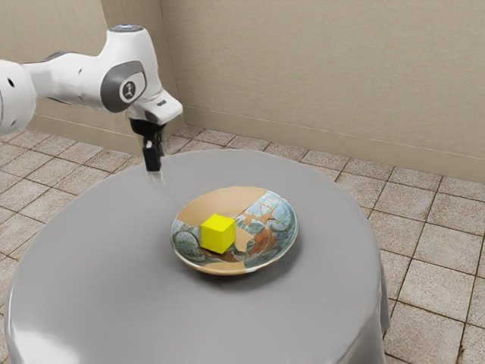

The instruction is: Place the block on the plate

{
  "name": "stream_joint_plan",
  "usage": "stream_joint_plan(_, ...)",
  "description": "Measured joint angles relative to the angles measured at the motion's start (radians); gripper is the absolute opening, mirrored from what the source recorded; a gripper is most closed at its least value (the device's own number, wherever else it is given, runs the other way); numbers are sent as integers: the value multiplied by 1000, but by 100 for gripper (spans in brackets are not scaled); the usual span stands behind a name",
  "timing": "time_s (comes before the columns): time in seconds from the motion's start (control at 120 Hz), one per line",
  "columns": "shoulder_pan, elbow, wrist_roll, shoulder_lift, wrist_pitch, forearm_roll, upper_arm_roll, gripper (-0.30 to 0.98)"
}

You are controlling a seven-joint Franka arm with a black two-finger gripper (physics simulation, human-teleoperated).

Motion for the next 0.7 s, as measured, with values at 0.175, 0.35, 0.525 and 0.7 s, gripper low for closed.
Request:
stream_joint_plan(0.175, 28, 55, -177, -61, -121, 18, -3, 68)
stream_joint_plan(0.35, 30, 92, -310, -118, -206, 28, -8, 69)
stream_joint_plan(0.525, 28, 91, -408, -143, -242, 30, -8, 69)
stream_joint_plan(0.7, 30, 93, -484, -144, -258, 30, -7, 69)
